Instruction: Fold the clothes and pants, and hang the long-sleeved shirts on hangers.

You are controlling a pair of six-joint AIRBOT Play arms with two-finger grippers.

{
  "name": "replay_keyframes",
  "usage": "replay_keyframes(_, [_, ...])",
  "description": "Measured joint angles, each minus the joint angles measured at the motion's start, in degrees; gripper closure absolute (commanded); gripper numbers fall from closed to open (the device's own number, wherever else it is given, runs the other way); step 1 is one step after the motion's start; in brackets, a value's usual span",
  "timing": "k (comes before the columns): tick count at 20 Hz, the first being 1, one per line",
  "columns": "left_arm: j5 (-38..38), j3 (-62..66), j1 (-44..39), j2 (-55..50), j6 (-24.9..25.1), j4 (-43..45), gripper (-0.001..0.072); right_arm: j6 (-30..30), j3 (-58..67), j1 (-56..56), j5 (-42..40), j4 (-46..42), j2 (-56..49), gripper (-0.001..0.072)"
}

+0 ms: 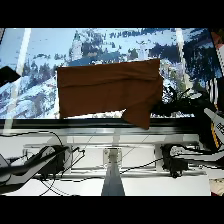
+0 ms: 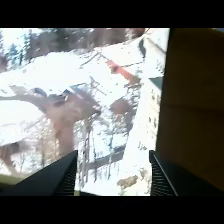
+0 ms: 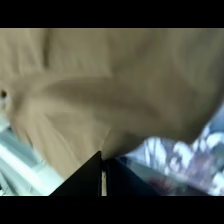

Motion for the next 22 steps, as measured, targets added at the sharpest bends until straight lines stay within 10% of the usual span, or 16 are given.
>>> replay_keyframes(4, [-2.43,-6.78,0.2,0.0,-1.95,4.39,0.0509,-1.81,-0.11,0.0,0.28,2.56,4.72,0.0699])
replay_keyframes(7, [-4.02,-15.02,0.87,0.0,0.31,1.46,0.0485,-2.29,-0.11,0.0,0.55,3.61,7.85,0.0699])
replay_keyframes(9, [-3.96,-20.94,2.1,0.0,3.67,-5.11,0.0328,-2.4,-0.11,0.0,0.81,4.2,9.09,0.0699])
replay_keyframes(22, [5.51,-41.46,4.35,-0.02,14.4,-18.78,0.0358,-2.6,-0.11,0.0,0.94,6.64,10.36,0.0699])
